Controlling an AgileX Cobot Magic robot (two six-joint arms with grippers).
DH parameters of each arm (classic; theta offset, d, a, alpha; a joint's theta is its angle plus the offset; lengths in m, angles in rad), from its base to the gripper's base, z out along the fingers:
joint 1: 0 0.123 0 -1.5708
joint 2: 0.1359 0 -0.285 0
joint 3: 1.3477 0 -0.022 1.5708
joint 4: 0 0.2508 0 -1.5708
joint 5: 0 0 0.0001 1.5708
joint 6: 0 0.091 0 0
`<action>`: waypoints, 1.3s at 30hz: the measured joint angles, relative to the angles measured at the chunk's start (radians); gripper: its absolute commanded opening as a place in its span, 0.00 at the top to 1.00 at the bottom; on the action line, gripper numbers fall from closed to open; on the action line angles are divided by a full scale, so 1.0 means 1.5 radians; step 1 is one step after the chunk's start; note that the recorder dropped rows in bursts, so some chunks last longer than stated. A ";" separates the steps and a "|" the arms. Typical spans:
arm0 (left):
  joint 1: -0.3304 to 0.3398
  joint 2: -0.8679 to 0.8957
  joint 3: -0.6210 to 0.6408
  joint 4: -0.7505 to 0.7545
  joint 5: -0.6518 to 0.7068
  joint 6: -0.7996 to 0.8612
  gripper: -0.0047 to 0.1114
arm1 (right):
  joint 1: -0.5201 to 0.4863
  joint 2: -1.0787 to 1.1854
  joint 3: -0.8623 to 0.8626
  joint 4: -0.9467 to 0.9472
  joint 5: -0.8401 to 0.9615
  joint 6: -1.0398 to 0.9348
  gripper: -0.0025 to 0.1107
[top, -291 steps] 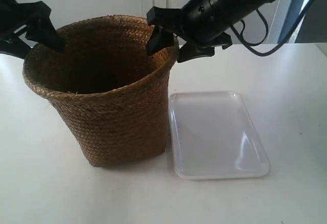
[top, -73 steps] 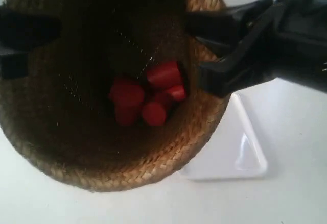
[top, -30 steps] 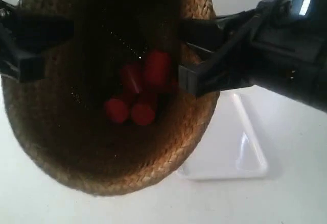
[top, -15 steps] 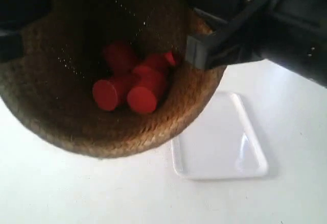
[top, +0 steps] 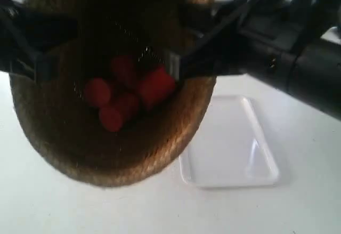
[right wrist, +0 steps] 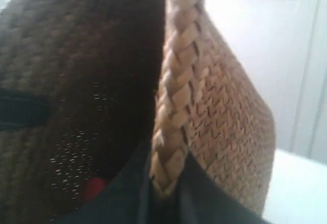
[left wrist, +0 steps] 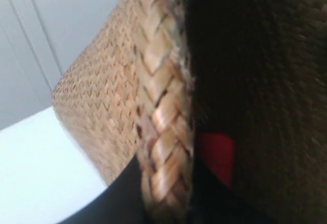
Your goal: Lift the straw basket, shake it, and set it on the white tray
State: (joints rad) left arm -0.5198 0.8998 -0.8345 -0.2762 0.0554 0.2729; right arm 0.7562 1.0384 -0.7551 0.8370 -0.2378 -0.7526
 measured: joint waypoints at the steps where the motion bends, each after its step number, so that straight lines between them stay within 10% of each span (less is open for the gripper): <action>1: -0.003 0.000 -0.004 0.005 0.029 -0.005 0.96 | 0.003 -0.002 -0.004 0.006 0.040 0.003 0.98; 27: 0.014 -0.020 -0.006 0.032 0.031 -0.104 0.96 | 0.006 -0.055 0.020 0.100 0.041 -0.104 0.98; 39: 0.017 0.093 -0.151 0.114 0.167 -0.261 0.96 | -0.083 -0.055 0.020 0.221 0.073 -0.111 0.98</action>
State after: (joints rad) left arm -0.4938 1.0396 -1.0611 -0.1057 0.3052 -0.1185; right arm 0.6311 0.9564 -0.7250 1.1690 -0.1280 -0.9189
